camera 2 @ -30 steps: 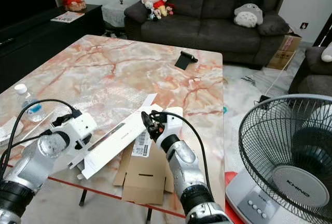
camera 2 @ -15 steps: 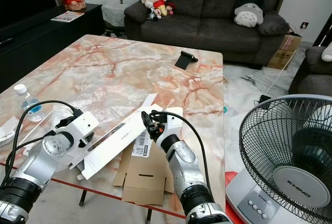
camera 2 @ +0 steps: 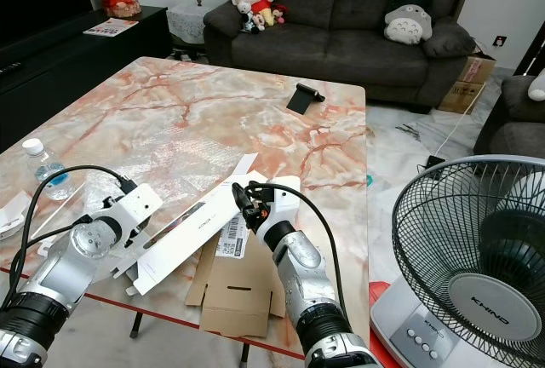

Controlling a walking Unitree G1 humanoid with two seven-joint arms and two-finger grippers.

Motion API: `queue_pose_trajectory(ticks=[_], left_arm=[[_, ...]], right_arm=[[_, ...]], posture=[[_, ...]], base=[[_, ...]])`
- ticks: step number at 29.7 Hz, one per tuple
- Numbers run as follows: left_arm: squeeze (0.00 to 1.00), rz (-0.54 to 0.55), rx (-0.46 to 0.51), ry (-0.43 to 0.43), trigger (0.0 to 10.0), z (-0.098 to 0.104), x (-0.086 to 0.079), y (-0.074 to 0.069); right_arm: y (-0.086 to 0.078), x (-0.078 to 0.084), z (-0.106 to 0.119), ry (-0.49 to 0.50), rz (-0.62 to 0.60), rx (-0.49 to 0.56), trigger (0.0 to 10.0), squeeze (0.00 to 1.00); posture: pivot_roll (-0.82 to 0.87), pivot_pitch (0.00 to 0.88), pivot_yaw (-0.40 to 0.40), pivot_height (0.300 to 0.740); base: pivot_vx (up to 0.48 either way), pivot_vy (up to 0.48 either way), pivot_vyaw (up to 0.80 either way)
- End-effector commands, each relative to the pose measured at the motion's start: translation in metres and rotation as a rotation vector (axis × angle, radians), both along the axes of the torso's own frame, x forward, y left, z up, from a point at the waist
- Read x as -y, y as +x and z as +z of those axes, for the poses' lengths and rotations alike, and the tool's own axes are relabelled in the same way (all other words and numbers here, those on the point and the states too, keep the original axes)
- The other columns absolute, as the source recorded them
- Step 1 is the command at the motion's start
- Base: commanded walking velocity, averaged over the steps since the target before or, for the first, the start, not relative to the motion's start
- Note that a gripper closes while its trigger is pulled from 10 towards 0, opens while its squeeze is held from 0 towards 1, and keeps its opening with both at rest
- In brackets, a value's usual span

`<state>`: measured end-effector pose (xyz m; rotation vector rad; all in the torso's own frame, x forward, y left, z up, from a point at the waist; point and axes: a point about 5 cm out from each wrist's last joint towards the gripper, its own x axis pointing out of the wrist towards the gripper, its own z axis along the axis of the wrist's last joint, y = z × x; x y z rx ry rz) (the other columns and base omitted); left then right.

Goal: Picking trash to rubbish bin

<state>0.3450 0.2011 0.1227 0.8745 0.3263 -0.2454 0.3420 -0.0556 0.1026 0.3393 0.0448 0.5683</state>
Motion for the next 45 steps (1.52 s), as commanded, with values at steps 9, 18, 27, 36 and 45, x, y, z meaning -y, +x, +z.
queue_pose_trajectory(ticks=[9, 18, 27, 36, 45], left_arm=[[0.00, -0.011, 0.011, 0.007, 0.0, 0.002, 0.005, 0.003], [0.00, 0.020, 0.075, 0.004, 0.0, 0.010, 0.002, 0.005], [0.00, 0.051, 0.197, 0.032, 0.0, 0.025, 0.000, 0.011], [0.00, 0.036, 0.528, -0.037, 10.0, 0.064, 0.015, 0.014], [0.00, 0.018, 0.775, -0.261, 10.0, 0.089, 0.045, 0.005]], right_arm=[[0.000, -0.003, 0.002, 0.002, 0.007, 0.003, 10.0, 0.00], [0.000, -0.004, 0.002, 0.006, 0.008, 0.004, 10.0, 0.00], [-0.001, -0.005, 0.002, 0.006, 0.011, 0.002, 10.0, 0.00], [0.001, -0.004, 0.005, -0.002, -0.017, 0.026, 10.0, 0.00], [0.012, 0.012, 0.029, 0.039, -0.150, 0.133, 10.0, 0.00]], posture=[[-0.01, 0.039, -0.052, 0.740], [-0.01, 0.037, -0.052, 0.740], [0.00, 0.032, -0.053, 0.740], [0.00, 0.021, -0.049, 0.740], [-0.01, 0.014, -0.046, 0.740]], base=[[0.000, 0.000, 0.00], [0.000, 0.000, 0.00], [0.000, 0.000, 0.00], [0.000, 0.000, 0.00], [0.000, 0.000, 0.00]])
